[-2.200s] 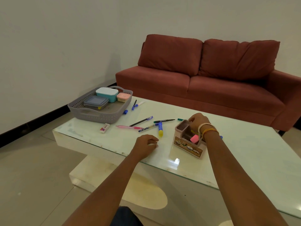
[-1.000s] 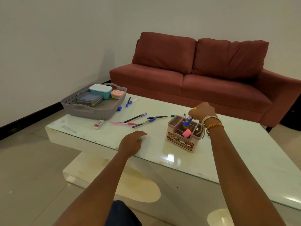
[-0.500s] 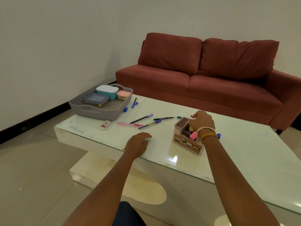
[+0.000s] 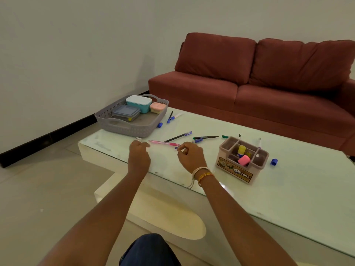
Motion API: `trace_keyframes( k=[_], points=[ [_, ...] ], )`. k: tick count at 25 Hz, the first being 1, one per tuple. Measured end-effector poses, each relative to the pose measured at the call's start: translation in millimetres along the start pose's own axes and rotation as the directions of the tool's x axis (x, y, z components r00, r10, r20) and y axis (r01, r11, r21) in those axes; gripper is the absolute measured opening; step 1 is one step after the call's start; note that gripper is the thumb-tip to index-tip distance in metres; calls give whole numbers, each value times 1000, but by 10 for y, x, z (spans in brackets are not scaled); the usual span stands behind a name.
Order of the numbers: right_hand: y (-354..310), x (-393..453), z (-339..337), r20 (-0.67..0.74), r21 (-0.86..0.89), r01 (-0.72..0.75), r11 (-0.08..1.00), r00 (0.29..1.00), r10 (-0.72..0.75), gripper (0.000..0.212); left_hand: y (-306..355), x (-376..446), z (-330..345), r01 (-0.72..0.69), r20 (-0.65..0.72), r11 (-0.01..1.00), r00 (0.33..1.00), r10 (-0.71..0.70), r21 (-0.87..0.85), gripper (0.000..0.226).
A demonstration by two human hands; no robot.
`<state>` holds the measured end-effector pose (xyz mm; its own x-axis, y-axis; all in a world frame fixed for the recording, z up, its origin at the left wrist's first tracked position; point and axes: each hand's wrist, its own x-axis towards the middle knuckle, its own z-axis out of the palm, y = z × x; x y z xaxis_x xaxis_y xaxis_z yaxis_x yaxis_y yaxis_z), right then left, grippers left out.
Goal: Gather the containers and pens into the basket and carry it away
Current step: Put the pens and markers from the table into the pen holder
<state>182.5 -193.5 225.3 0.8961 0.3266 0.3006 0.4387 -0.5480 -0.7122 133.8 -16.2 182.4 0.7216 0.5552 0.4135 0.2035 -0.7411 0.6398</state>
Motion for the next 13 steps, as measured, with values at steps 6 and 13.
trace_keyframes(
  k=[6,13],
  points=[
    [245,-105,335,-44,29,-26,999,999,27,14,-87,328,-107,315,-38,947,949,-314,59,48],
    [267,-97,340,-79,89,-23,996,996,30,13,-140,378,-65,322,-101,945,940,-325,-50,24]
  ],
)
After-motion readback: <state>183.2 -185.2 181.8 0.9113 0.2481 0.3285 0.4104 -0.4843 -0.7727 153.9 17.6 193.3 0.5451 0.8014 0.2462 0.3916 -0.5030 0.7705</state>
